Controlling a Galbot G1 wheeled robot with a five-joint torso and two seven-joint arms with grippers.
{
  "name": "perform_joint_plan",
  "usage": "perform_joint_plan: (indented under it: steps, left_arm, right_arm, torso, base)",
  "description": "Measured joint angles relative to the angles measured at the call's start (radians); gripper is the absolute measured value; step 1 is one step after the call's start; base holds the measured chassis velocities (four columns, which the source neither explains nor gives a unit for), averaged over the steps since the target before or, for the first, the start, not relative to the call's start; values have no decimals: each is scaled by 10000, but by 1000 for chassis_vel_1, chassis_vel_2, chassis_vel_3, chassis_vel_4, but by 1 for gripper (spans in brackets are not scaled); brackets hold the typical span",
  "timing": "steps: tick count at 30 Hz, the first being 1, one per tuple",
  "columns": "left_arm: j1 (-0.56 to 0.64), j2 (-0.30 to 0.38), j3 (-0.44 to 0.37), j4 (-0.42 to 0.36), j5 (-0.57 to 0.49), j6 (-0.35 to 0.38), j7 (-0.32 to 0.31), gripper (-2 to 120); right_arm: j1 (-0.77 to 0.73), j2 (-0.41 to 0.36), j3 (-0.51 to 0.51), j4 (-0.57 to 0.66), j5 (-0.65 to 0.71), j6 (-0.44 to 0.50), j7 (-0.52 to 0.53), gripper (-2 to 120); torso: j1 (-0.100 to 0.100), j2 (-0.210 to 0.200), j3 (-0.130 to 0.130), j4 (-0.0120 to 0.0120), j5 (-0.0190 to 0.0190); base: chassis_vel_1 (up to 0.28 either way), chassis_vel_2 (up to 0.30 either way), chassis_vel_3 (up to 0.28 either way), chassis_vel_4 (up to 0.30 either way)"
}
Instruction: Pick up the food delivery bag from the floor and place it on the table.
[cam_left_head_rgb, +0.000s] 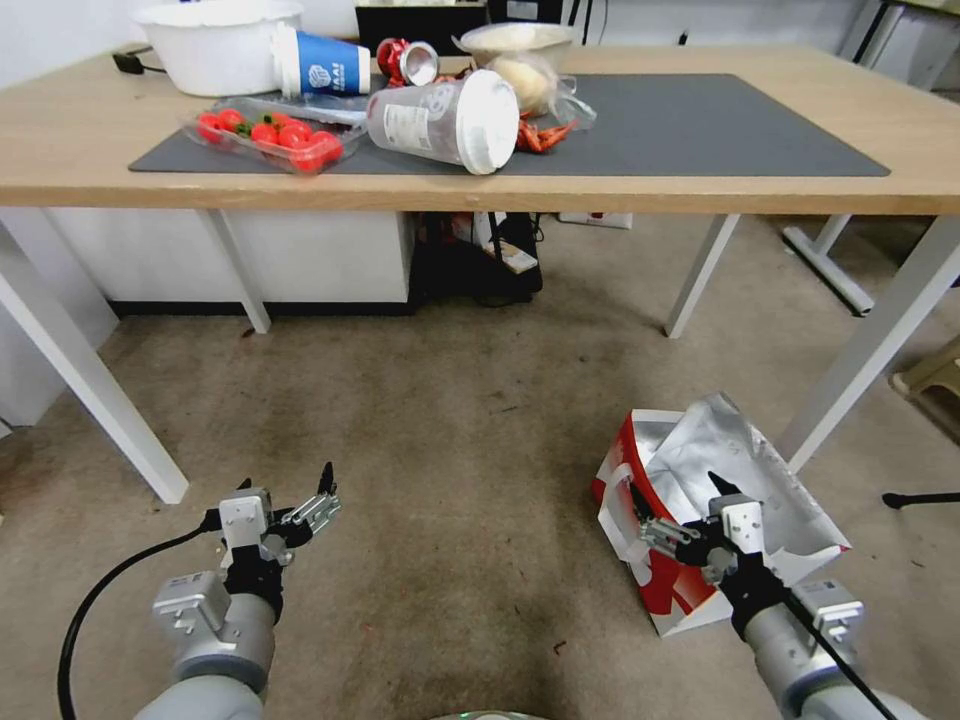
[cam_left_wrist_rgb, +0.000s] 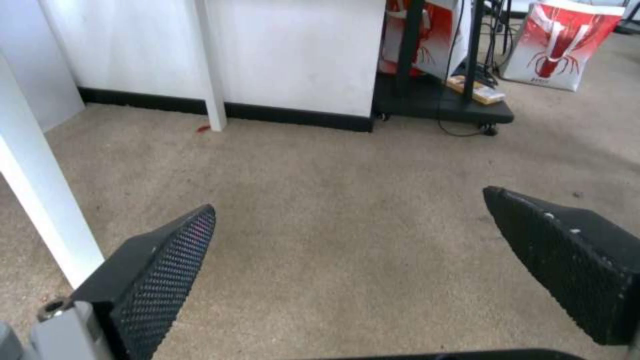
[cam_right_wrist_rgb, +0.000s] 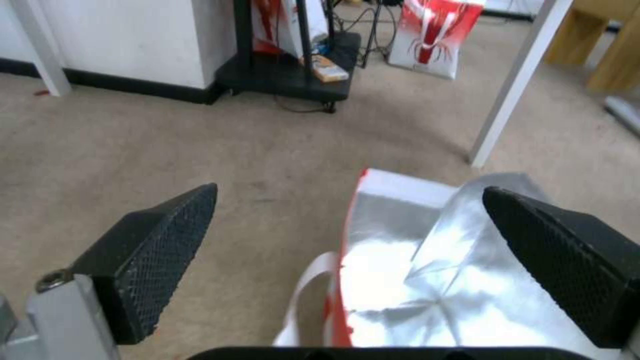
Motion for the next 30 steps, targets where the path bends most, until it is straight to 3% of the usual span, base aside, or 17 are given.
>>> perform_joint_plan:
  steps: [5, 8, 15, 22, 24, 30]
  left_arm:
    - [-7, 33, -23, 43, -4, -37, 2, 100]
    - [-10, 51, -52, 84, -15, -81, 4, 100]
    - [-10, 58, -125, 111, -28, -105, 19, 100]
    - [-7, 57, -142, 116, -31, -105, 23, 100]
    - [1, 48, -174, 151, -27, -104, 62, 100]
    - [-4, 49, -213, 188, -20, -106, 80, 100]
  right_arm:
    - [510, -760, 363, -635, 334, 29, -143, 100]
    - [1044, -1562, 764, -1608, 678, 308, -474, 100]
    - [2061, -2565, 1011, -3187, 1141, 843, -958, 100]
    - [2368, -2753, 954, -3583, 1163, 953, -1017, 100]
    - [2924, -3047, 725, -4293, 1345, 992, -1012, 100]
    - [3388, -3307, 505, -4935, 1487, 992, -1008, 100]
  torso:
    - [2, 8, 0, 1, 0]
    - [3, 14, 0, 0, 1]
    - [3, 21, 1, 0, 2]
    - [3, 23, 0, 0, 0]
    - [4, 25, 0, -1, 1]
    - [5, 27, 1, -1, 0]
  base:
    - [0, 0, 0, 0]
    - [0, 0, 0, 0]
    - [0, 0, 0, 0]
    - [0, 0, 0, 0]
    - [0, 0, 0, 0]
    - [0, 0, 0, 0]
